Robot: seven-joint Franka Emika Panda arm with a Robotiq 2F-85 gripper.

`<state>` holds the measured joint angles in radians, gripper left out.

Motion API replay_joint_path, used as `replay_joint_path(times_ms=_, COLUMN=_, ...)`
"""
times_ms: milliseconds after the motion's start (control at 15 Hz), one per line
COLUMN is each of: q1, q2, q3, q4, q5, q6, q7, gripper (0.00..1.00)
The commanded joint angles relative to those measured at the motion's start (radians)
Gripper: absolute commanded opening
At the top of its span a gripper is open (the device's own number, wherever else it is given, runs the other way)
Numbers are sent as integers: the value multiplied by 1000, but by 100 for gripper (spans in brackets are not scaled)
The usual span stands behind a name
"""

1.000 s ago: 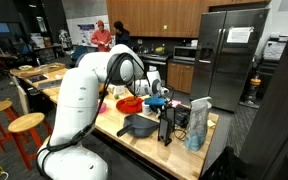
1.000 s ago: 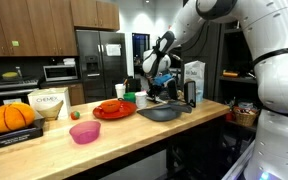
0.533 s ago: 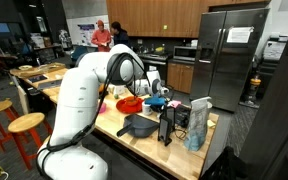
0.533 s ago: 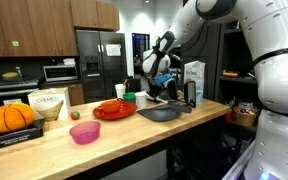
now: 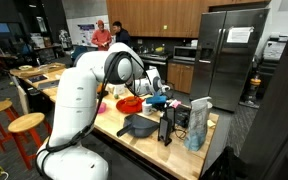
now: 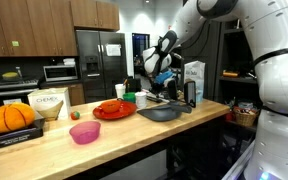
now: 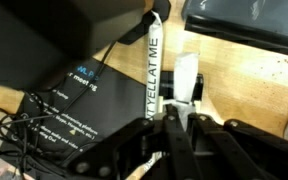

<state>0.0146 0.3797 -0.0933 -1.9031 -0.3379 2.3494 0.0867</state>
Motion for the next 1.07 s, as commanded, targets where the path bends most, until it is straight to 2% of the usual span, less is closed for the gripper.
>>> replay_joint_path(times_ms=0, q1=30, q2=-73, q3=-33, q4=-26, q5=-72, q6=-27, q7=74, gripper=2)
replay_joint_path(times_ms=733, q1=63, q2=-171, q3=-21, q4=-28, q5=-260, q6=-92, q7=220, gripper=2)
replay_joint_path(times_ms=1000, q1=70, q2=-223, q3=9, q4=-39, q5=-257, q6=-80, q7=228, gripper=2)
